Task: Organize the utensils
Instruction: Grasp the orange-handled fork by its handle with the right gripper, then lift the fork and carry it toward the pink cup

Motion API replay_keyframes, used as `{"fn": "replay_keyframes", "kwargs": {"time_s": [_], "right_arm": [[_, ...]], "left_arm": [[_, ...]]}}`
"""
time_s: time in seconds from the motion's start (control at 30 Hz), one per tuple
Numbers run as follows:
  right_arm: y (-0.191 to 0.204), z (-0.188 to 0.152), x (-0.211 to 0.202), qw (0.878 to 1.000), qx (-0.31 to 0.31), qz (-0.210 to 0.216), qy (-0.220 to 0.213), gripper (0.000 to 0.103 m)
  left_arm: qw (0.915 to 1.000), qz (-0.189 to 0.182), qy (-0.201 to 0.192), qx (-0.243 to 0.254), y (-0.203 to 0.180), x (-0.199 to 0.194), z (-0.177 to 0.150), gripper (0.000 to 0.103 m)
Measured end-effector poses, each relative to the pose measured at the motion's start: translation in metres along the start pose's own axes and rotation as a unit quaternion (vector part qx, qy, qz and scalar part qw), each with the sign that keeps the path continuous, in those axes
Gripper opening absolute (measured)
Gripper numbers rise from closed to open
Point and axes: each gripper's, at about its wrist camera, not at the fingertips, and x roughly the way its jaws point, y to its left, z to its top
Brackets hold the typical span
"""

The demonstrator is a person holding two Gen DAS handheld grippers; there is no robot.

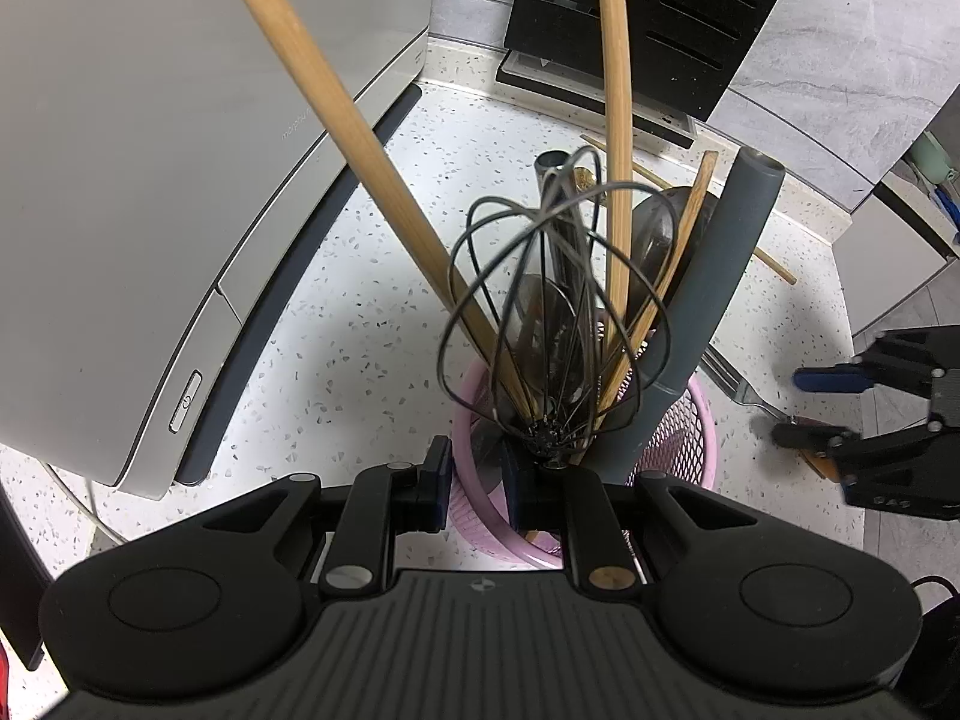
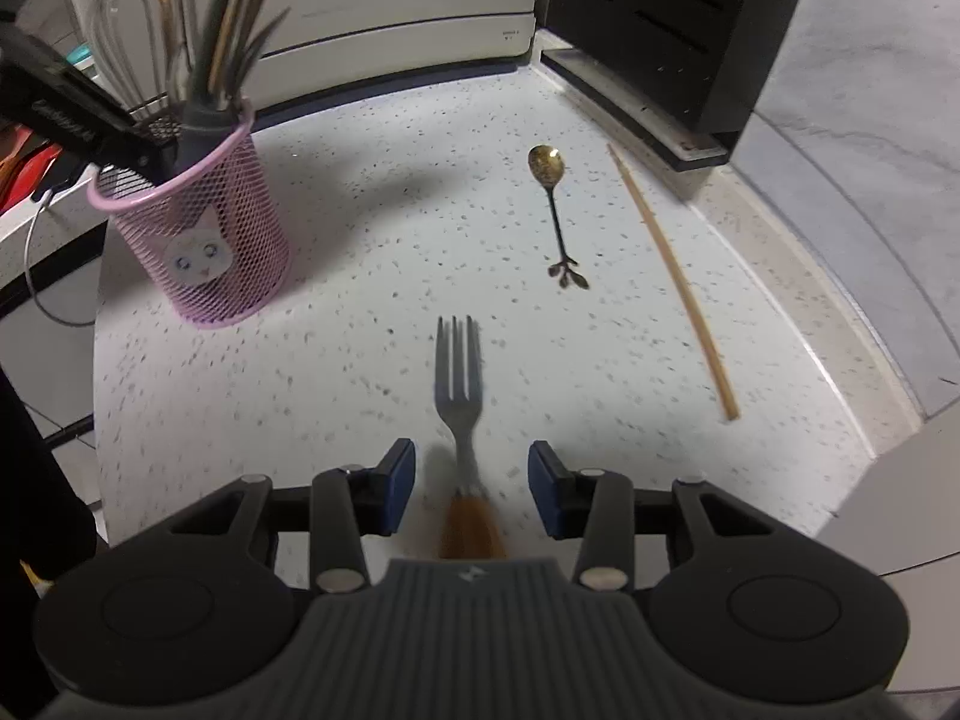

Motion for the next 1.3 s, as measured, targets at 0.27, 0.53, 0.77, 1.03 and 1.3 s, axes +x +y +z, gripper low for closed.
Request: {"fn": "replay_keyframes", "kwargs": {"time_s": [0.27,0.53,0.77,1.03,1.3], "right_arm": [[0.006,0.005,0.02,0.999,-0.014,0.004,0.042,0.03],[-0.007,0.012,0.026,0.999,0.001,0.01,0.043,0.015],[0.003,0.013,0.026,0.998,-0.031,0.007,0.053,0.002],[0.004,0.004,0.004,1.0,-0.005,0.015,-0.013,0.002],[-0.002,-0.004,-0.027,0.994,0.052,0.011,-0.097,0.001]], "left_arm": [[1.0,-0.002,0.0,0.001,0.001,0.0,0.0,0.019],[1.0,-0.002,0.0,0.001,0.001,0.0,0.0,0.019],[1.0,-0.002,0.0,0.001,0.001,-0.001,0.001,0.019],[1.0,-0.002,-0.001,0.0,0.002,-0.001,0.0,0.019],[1.0,-0.001,0.0,0.0,0.001,0.0,0.0,0.019]]}}
